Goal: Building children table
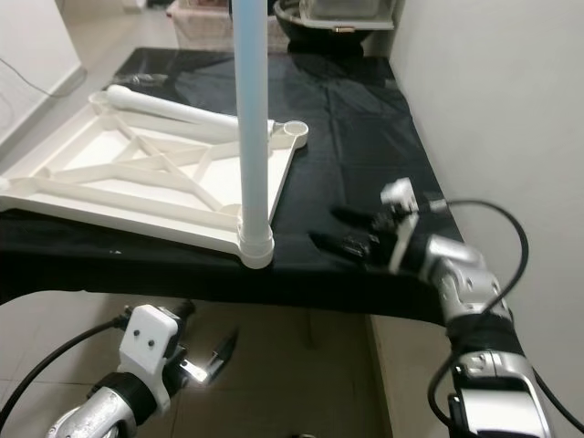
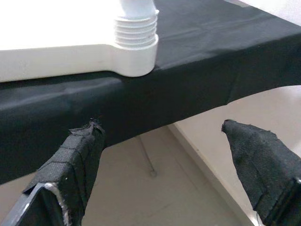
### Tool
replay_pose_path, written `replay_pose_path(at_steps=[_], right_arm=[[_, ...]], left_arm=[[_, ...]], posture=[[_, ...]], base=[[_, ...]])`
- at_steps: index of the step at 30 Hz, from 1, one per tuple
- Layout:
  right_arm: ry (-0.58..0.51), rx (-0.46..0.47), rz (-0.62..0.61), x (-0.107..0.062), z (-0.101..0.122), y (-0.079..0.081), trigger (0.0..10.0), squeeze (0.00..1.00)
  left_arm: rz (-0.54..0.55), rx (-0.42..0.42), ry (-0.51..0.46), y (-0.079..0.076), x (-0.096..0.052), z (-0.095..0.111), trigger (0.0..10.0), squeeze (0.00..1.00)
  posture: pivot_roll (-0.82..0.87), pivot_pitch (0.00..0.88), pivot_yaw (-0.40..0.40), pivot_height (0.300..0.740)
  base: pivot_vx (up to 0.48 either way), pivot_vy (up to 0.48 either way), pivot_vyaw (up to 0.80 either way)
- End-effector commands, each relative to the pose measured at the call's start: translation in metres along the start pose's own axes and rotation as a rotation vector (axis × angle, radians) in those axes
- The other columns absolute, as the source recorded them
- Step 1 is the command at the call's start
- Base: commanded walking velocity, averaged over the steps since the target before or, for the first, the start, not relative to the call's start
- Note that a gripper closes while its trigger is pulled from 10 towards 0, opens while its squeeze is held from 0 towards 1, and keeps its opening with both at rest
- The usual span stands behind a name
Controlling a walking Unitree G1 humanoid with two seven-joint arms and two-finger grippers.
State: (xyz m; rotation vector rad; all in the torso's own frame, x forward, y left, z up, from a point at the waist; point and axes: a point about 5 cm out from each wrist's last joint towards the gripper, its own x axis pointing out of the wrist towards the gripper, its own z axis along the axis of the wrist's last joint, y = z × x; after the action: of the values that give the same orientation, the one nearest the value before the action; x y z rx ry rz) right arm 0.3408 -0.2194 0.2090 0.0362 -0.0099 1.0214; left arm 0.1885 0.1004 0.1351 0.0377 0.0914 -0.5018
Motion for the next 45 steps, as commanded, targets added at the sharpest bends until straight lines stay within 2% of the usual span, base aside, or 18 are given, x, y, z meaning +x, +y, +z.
replay_pose_path(at_steps=[1,2,4,5,6,9,10,17,21,33,45], right_arm=[[-0.002,-0.006,0.029,0.012,0.0,0.004,10.0,0.0],[-0.014,0.002,0.031,0.021,0.003,0.005,10.0,0.0],[-0.014,0.002,0.031,0.021,0.003,0.005,10.0,0.0],[-0.021,0.009,0.032,0.028,0.006,0.005,10.0,0.0],[-0.026,0.016,0.055,0.033,0.006,0.007,10.0,1.0],[-0.028,0.02,0.072,0.036,0.005,0.009,10.0,1.0],[-0.024,0.011,0.11,0.04,0.004,0.014,10.0,0.0],[-0.02,0.015,0.124,0.046,0.003,0.018,10.0,0.0],[0.005,0.007,0.098,0.059,0.002,0.019,10.0,0.0],[0.009,-0.004,0.066,0.078,0.005,0.02,10.0,0.0],[-0.004,-0.003,0.082,0.086,0.006,0.023,10.0,0.0]], left_arm=[[0.005,0.0,0.016,0.001,0.0,-0.006,10.0,0.0],[0.011,0.001,0.015,0.002,0.002,-0.006,10.0,0.0],[0.011,0.001,0.015,0.002,0.002,-0.006,10.0,0.0],[0.015,0.001,0.014,0.003,0.003,-0.007,10.0,0.0],[0.013,0.006,0.012,0.003,0.004,-0.008,10.0,0.0],[0.011,0.009,0.011,0.003,0.004,-0.008,10.0,0.0],[0.006,0.014,0.008,0.002,0.004,-0.009,10.0,0.0],[0.007,0.014,0.005,0.001,0.004,-0.01,10.0,0.0],[-0.001,0.019,-0.006,0.0,0.005,-0.009,10.0,0.0],[-0.009,0.024,-0.016,-0.003,0.004,-0.008,10.0,0.0],[-0.01,0.023,-0.017,-0.004,0.004,-0.008,10.0,0.0]], posture=[[0.1,0.059,-0.042,0.74],[0.1,0.051,-0.039,0.74],[0.1,0.051,-0.039,0.74],[0.1,0.051,-0.039,0.74],[0.1,0.046,-0.049,0.74],[0.1,0.046,-0.049,0.74],[0.1,0.049,-0.051,0.74],[0.1,0.05,-0.054,0.74],[0.1,0.056,-0.054,0.74],[0.1,0.063,-0.062,0.74],[0.1,0.066,-0.065,0.74]], base=[[0.0,0.0,0.0],[0.0,0.0,0.0],[0.0,0.0,0.0],[0.0,0.0,0.0],[0.0,0.0,0.0],[0.0,0.0,0.0],[0.0,0.0,0.0],[0.0,0.0,0.0],[0.0,0.0,0.0],[0.0,0.0,0.0],[0.0,0.0,0.0]])
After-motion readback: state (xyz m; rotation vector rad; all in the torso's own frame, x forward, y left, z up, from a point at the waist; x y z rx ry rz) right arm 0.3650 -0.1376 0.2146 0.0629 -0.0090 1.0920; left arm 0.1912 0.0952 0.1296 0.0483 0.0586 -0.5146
